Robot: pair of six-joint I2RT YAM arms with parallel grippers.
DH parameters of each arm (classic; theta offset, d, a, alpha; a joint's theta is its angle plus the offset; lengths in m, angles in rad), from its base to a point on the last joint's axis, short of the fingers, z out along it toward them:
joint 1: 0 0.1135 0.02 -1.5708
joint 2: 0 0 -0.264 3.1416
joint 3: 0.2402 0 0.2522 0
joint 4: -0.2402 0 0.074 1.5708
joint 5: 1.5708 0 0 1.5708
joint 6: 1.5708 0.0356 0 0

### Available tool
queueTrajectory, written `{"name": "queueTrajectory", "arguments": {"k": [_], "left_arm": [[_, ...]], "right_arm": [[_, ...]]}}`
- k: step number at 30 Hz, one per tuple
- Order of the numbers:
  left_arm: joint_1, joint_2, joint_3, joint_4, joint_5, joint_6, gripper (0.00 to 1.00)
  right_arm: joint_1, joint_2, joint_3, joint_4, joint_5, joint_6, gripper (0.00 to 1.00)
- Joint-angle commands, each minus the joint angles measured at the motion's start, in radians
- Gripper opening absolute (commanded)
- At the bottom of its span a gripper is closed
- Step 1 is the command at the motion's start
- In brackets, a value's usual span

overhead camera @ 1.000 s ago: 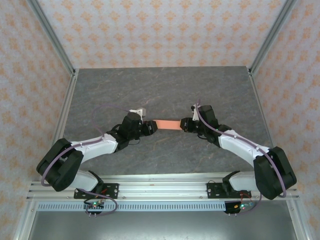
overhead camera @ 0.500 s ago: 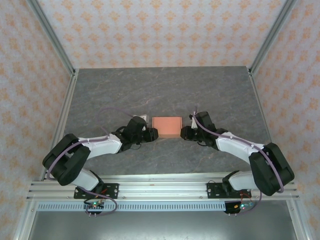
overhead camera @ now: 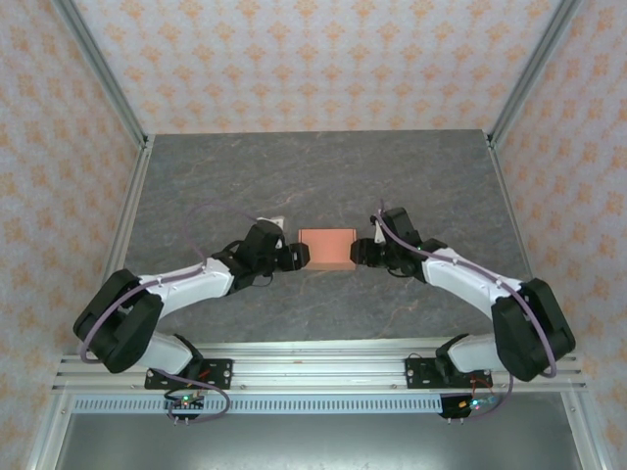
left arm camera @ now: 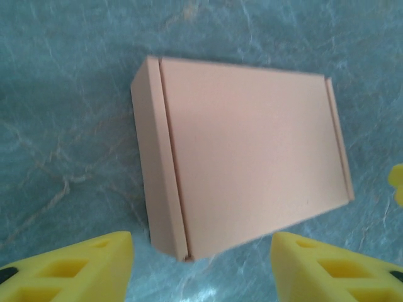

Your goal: Fold the paper box

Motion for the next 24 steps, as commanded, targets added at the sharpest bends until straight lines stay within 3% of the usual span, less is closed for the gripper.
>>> {"name": "queueTrajectory", "arguments": {"k": [1,12,24], "left_arm": [[0.027,0.063,0.068,-0.051,0.03,0.022,0.6],[0.035,0.218,0.176,-0.043,0.093,0.009,0.6],[0.035,0.359,0.351,-0.082,0.099,0.022,0.6]], "right_arm": [[-0.029,0.075,0.065,0.029,-0.042,0.014,0.51],[-0.05,0.249,0.131,0.118,-0.164,0.072,0.5],[-0.131,0.299,0.191,0.132,-0.145,0.057,0.41]]}}
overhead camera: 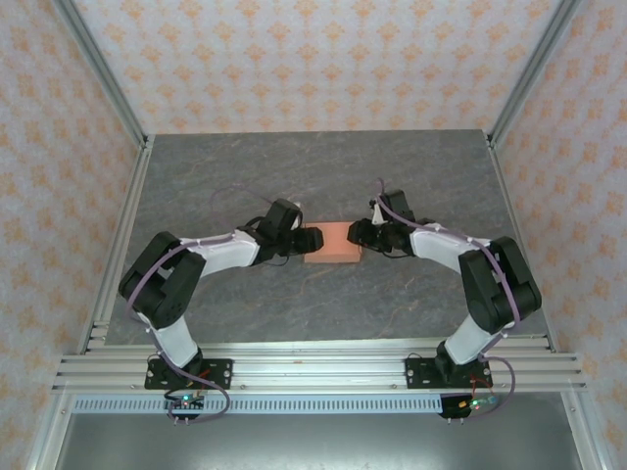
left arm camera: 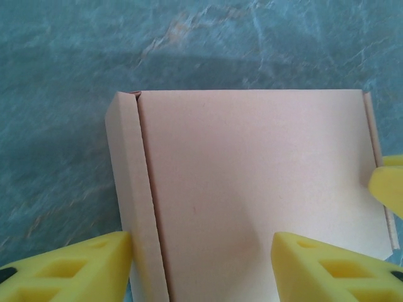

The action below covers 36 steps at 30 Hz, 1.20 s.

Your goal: Fold the paper box

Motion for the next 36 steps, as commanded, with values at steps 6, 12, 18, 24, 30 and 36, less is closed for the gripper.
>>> {"name": "queueTrajectory", "arguments": {"k": [6,12,18,24,30,36], "left_arm": [[0.003,0.186,0.267,-0.106,-0.003,0.053,0.6],[0.004,0.33,0.466,-0.181,-0.019,0.074,0.6],[0.039,0.4,0.594,-0.246,-0.071,0.093,0.61],[0.077,0.431,0.653,-0.282,-0.081,0.097,0.62],[0.096,0.383,0.647,-0.308,-0.136,0.16,0.68],[0.103,0.246,0.554,-0.272,-0.19,0.205,0.71]], "right_arm": [[-0.087,0.096,0.139,-0.008,0.02,-0.034,0.4],[-0.149,0.194,0.252,-0.058,0.049,-0.065,0.4],[-0.151,0.309,0.359,-0.074,0.015,-0.054,0.4],[-0.151,0.366,0.426,-0.087,0.006,-0.043,0.41],[-0.154,0.318,0.455,-0.164,0.112,-0.107,0.49],[-0.154,0.195,0.45,-0.236,0.242,-0.175,0.52]]}}
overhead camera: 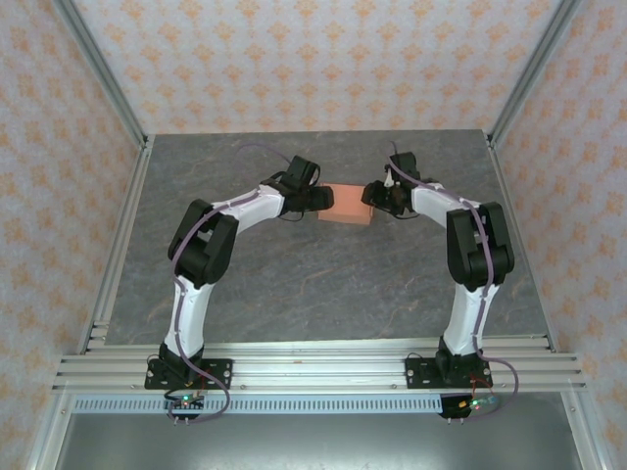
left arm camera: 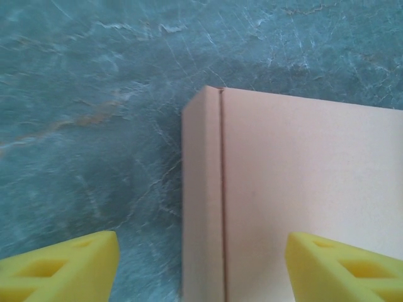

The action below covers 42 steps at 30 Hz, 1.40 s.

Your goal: Fold the paper box

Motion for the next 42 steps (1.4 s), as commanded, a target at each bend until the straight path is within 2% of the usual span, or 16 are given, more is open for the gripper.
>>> {"name": "queueTrajectory", "arguments": {"k": [1,8,17,23,27,28,35,39,42], "left_arm": [[0.012,-0.156,-0.061,-0.004,-0.085,0.061,0.72],[0.012,-0.454,-0.322,0.094,-0.263,0.131,0.73],[0.014,-0.875,-0.734,0.266,-0.545,0.16,0.76],[0.019,-1.087,-0.941,0.331,-0.711,0.194,0.9],[0.046,-1.181,-0.994,0.275,-0.785,0.221,0.99],[0.055,-1.2,-1.002,0.253,-0.797,0.225,1.0],[0.148,-1.273,-1.065,0.222,-0.852,0.256,1.0],[0.222,-1.249,-1.138,0.353,-0.83,0.374,1.0],[0.301,-1.209,-1.195,0.482,-0.736,0.413,1.0]], "right_arm": [[0.001,-0.127,0.008,-0.067,0.136,-0.063,0.52],[0.001,-0.386,-0.137,-0.042,0.318,-0.117,0.55],[0.002,-0.757,-0.367,0.044,0.664,-0.205,0.62],[0.002,-0.917,-0.55,0.123,0.77,-0.194,0.72],[0.002,-0.991,-0.687,0.195,0.885,-0.176,0.87],[0.001,-1.007,-0.719,0.22,0.913,-0.173,1.0],[0.002,-1.008,-0.844,0.383,0.969,-0.178,0.99],[0.001,-0.918,-0.836,0.4,0.967,-0.189,0.99],[0.002,-0.847,-0.832,0.426,0.962,-0.202,0.99]]}}
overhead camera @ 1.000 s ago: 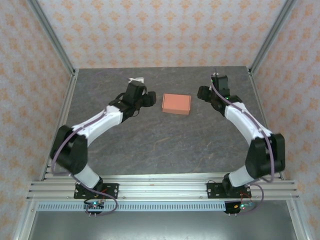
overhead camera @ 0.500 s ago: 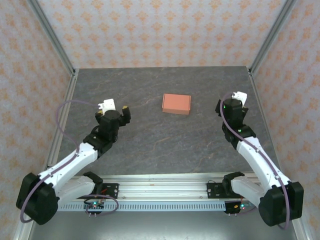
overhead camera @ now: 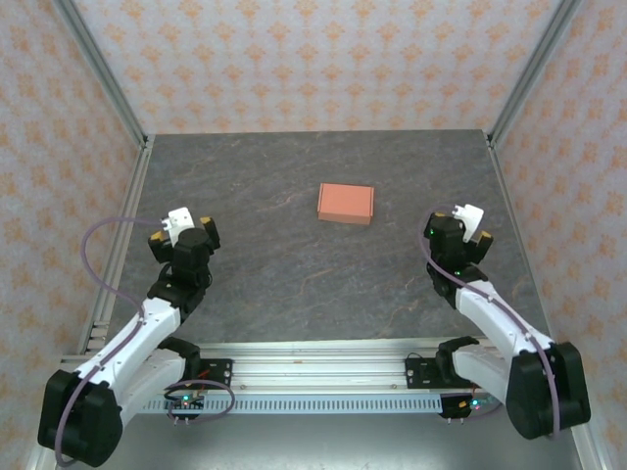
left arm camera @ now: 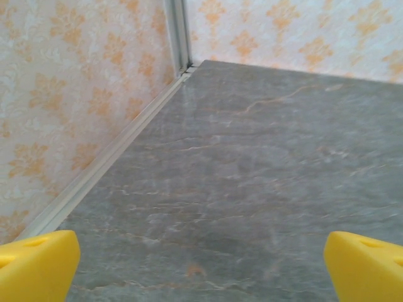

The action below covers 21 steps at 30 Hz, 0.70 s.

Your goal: Fold the paper box

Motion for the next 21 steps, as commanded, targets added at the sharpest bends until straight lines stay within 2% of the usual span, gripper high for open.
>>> {"name": "queueTrajectory", "arguments": {"k": [1,7,14,16,18,21], "left_arm": [[0.081,0.041,-0.057,0.17,0.073,0.077,1.0],[0.184,0.193,-0.074,0.332,0.22,0.074,1.0],[0.218,0.428,-0.042,0.579,0.385,0.073,1.0],[0.221,0.511,-0.02,0.62,0.402,0.072,1.0],[0.218,0.55,0.024,0.579,0.497,0.115,1.0],[0.212,0.599,0.041,0.591,0.556,0.153,1.0]], "right_arm": [[0.001,0.061,0.002,0.079,0.022,-0.021,0.99],[0.001,0.134,-0.049,0.221,-0.05,-0.055,0.99],[0.001,0.204,-0.08,0.365,-0.109,-0.113,0.99],[0.0,0.228,-0.068,0.38,-0.126,-0.126,0.99],[0.001,0.258,-0.059,0.407,-0.153,-0.15,0.99],[0.001,0.301,-0.056,0.485,-0.192,-0.185,0.99]]}}
